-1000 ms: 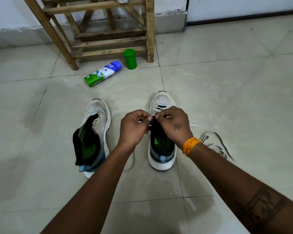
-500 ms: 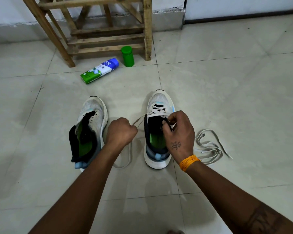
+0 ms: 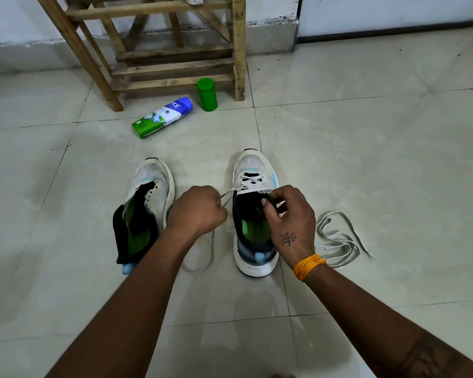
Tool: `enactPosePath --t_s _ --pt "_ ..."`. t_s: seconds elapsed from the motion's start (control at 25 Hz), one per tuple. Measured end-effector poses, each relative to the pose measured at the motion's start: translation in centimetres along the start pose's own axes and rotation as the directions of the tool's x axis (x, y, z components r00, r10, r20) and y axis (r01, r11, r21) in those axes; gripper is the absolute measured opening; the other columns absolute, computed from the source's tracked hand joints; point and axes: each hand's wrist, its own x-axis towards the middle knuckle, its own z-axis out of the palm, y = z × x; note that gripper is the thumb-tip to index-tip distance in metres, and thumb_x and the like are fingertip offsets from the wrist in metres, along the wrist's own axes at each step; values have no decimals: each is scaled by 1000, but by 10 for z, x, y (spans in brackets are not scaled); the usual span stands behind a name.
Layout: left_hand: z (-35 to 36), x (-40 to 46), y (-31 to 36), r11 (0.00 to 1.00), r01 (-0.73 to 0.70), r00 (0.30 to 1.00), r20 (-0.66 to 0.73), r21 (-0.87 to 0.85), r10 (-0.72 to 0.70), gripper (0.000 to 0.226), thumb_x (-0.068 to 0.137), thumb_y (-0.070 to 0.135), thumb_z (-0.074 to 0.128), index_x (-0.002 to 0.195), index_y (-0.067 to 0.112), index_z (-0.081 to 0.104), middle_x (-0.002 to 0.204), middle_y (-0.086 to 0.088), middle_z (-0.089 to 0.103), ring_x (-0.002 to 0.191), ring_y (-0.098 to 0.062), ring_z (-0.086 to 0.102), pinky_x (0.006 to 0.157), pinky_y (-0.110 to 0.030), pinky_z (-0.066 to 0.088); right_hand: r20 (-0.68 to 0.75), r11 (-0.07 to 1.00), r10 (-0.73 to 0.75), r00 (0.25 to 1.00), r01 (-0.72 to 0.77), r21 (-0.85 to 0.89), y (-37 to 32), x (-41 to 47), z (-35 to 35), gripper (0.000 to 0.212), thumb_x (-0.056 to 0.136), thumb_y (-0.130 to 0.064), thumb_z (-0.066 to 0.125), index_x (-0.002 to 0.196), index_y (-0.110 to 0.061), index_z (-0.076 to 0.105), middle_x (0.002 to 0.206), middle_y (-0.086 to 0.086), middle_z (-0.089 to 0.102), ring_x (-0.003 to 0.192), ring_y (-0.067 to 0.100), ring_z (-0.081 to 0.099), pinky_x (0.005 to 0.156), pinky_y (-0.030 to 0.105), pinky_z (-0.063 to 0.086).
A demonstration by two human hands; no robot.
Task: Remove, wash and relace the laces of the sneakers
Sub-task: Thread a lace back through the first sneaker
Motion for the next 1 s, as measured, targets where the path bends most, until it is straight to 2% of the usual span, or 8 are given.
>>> enactPosePath --t_s 0.08,0.16,0.36,0.44,0.64,0.76,0.88,1.0 --pt "-6 -3 0 953 16 976 202 302 -80 9 82 27 61 84 19 56 87 1 56 89 -28 63 68 -30 44 1 1000 9 1000 -8 -6 1 0 -1 12 91 -26 71 89 -22 60 88 -9 61 76 13 59 70 39 51" --pt "-5 -6 1 936 -3 974 212 353 -76 12 82 28 63 90 19 60 94 -2 63 89 -28 63 70 -30 44 6 1000 4 1000 -4 -4 1 0 -2 12 92 -25 72 89 -23 60 87 -9 60 76 11 59 70 38 50" --pt "5 -2 3 958 -164 977 -175 -237 124 18 86 38 65 96 28 76 84 9 74 84 -16 68 71 -33 53 13 1000 5 1000 -5 -4 1 1 0 12 94 -27 69 91 -22 59 89 -8 60 77 12 59 69 38 50" --pt "4 -2 0 976 -176 970 -194 -130 149 12 87 29 65 84 21 73 81 3 73 81 -24 68 65 -33 50 18 1000 3 1000 -3 2 2 0 -1 11 94 -27 69 92 -22 59 89 -8 60 78 12 59 70 38 50" --pt "6 -17 -12 947 57 978 174 315 -117 16 88 19 59 102 13 64 112 -11 65 104 -33 65 74 -31 44 28 1000 -7 1000 6 20 2 -1 -2 12 95 -25 68 92 -22 57 90 -8 60 78 12 58 70 39 50" --pt "11 -14 -10 988 -15 997 -72 155 27 18 90 36 61 97 22 68 98 0 71 93 -27 67 69 -32 49 31 999 -12 999 11 30 2 -1 -3 12 96 -27 68 93 -22 57 90 -7 60 78 12 58 70 39 51" --pt "12 -11 0 965 -260 928 -268 36 260 9 93 31 63 92 24 69 85 4 69 82 -25 65 59 -31 41 30 1000 -16 999 15 25 3 -1 -3 12 97 -27 67 93 -22 56 90 -7 59 78 12 57 69 40 50" --pt "7 -14 0 988 -109 973 -194 106 128 8 89 21 61 85 19 67 88 -2 69 84 -29 66 61 -30 35 45 999 -26 999 25 26 2 0 -3 12 97 -26 66 93 -21 56 90 -7 58 78 13 57 70 40 50"
